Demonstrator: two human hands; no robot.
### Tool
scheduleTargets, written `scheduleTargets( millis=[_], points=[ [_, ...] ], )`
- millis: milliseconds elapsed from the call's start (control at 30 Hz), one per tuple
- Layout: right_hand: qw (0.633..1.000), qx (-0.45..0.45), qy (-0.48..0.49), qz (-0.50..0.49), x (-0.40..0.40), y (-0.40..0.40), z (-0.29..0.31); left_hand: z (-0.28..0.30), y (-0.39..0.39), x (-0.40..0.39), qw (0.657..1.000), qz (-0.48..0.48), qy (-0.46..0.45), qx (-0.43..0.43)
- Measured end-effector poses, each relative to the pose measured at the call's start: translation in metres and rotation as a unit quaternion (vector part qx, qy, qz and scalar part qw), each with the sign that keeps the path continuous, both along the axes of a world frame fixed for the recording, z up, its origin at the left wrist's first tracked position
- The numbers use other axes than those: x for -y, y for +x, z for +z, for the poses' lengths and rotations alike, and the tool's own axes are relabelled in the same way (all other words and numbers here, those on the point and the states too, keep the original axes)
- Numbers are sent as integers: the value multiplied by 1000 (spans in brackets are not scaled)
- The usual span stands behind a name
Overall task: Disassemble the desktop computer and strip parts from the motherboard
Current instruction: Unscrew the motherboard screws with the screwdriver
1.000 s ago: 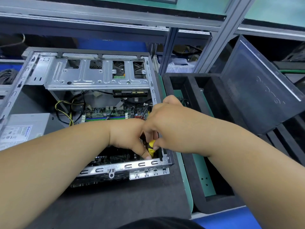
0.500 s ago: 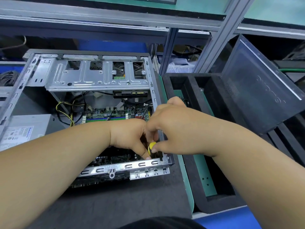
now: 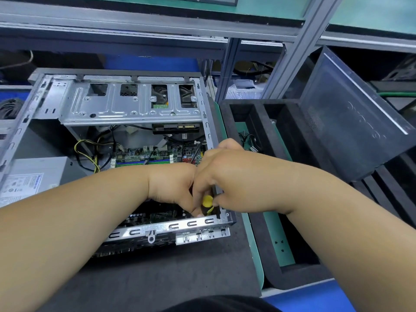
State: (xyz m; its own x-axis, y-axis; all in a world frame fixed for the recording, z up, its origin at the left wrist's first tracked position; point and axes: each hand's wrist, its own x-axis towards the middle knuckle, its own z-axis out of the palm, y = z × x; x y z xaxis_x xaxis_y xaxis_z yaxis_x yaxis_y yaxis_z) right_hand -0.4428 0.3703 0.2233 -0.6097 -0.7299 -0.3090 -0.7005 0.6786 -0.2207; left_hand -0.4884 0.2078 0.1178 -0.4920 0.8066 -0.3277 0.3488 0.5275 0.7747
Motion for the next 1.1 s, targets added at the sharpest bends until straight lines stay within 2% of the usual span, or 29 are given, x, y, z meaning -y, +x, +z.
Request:
scheduleTargets(
  millis=[100,200,467,533,600,700,767,967,1100],
  points=[
    [999,-24,-20,-23,-3,2,1,4,1,-1,1000,23,15,3],
    [998,-54,12,-22,0,4,-1,8,2,-2,999,21,30,7],
    [996,-52,73,22,5,1,3,6,0,6,997,15,18,73],
    [994,-61,79,35,6,-1,3,4,1,4,998,19,7,59],
    [997,-25,71,29,5,-1,2,4,2,1,999,21,-10,31],
    [1000,16,0,0,0,0,3,6,3,-3,999,30,-14,-16],
    [999,-13,-31,-24,-3,1,0,9,5,-4,998,49,-3,-34],
    [989,-130,14,-64,5,3,-13,16,7,-6,997,63,6,-38],
    [991,-118,15,-67,6,3,-13,15,5,-4,999,40,6,-30]
  ],
)
